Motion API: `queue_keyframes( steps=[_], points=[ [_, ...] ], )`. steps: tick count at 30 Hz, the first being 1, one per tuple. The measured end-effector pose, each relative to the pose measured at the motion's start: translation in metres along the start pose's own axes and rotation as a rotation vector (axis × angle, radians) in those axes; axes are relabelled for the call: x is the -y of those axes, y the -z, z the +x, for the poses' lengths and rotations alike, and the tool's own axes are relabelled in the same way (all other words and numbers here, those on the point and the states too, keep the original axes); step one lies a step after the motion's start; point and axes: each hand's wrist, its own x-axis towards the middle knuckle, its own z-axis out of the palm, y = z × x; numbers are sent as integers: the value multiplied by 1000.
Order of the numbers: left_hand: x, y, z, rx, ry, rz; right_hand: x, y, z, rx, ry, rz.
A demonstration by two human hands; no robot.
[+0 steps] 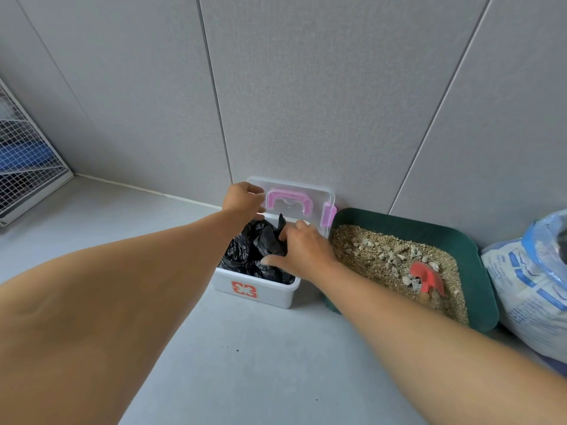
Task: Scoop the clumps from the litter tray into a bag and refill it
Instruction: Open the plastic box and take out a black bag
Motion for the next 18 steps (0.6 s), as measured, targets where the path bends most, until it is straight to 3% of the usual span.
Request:
queue_keyframes(
  steps=[3, 5, 9, 13, 18],
  points=[
    [0, -1, -7, 118, -25, 42, 11, -15, -3, -76, -49, -108],
    [0, -4, -13, 182, -46, 83, 11, -16, -4, -164, -62, -37],
    [-8, -9, -24, 191, -202, 241, 7, 5, 0, -252, -224, 514],
    [-20, -15, -35, 318, -216, 123, -5, 26, 5, -392, -398, 945],
    [-31, -21, -41, 487, -103, 55, -24, 42, -5, -483, -425, 1121]
  ],
)
